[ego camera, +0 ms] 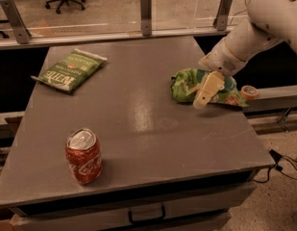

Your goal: Move green rice chip bag near green jalapeno chip bag

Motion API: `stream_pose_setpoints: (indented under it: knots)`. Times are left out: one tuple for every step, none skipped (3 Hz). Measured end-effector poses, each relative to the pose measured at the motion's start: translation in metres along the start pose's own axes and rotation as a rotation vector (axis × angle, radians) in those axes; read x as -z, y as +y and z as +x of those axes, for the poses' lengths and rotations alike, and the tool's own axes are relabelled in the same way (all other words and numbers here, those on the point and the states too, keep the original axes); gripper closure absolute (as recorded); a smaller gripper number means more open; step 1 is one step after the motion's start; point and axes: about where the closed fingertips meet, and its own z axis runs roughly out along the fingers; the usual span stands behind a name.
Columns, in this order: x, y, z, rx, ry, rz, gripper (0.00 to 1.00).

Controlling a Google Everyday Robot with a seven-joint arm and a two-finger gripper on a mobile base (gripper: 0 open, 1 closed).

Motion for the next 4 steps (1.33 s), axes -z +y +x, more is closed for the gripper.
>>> stream_pose_setpoints:
  knots:
    - [-0.020, -0.005, 0.011, -0.044, -0.002, -0.035, 0.18]
    - [-0.018, -0.006, 0.007, -0.060, -0.023, -0.048, 0.41]
    - [0.002, -0.002, -0.008, -0.050, -0.067, -0.045, 0.65]
    - [0.039, 0.001, -0.028, -0.013, -0.125, -0.006, 0.88]
